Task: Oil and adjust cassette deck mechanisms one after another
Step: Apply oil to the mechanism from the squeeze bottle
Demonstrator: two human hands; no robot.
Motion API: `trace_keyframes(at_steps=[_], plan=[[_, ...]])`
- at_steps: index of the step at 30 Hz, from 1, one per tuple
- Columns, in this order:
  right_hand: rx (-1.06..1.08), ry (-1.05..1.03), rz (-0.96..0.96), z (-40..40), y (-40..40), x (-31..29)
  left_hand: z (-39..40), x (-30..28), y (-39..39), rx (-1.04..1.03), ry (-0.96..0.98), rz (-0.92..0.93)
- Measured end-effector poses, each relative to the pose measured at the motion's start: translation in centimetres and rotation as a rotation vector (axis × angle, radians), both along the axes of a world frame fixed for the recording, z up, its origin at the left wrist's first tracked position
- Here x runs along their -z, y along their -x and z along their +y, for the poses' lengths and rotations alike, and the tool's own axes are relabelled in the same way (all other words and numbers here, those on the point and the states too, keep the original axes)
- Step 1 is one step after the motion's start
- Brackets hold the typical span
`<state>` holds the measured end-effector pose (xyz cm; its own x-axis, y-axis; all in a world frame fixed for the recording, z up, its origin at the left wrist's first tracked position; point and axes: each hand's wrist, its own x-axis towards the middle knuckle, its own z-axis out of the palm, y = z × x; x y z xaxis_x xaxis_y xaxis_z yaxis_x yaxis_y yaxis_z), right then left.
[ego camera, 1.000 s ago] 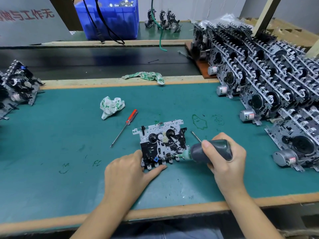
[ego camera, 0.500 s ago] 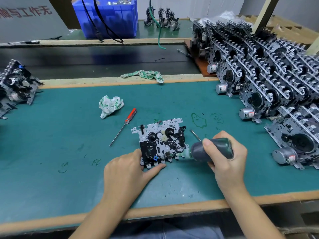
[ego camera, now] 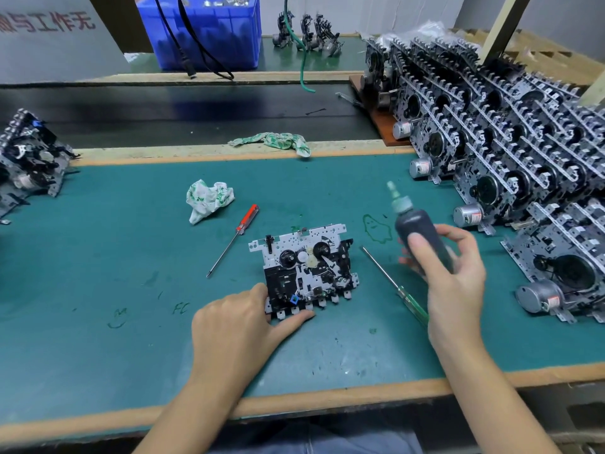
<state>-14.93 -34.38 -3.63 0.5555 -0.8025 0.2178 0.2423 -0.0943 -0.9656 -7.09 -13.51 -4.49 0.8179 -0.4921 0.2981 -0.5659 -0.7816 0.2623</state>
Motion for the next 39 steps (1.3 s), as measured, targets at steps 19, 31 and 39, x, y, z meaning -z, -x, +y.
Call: trace_keyframes(at_steps=[19,31,39], plan=[[-0.148,1.164,0.447,1.7,-0.3,-0.5,0.9,0.4,-3.8,0.123,0.075,0.044],[-0.417,1.223,0.837,1.0,-1.2,0.0,1.3,-0.2,-4.6,0.249,0.020,-0.006],[-0.469,1.211,0.721,0.3,-1.0,-0.1,0.6,-0.1,-4.2,0.229,0.116,-0.058]])
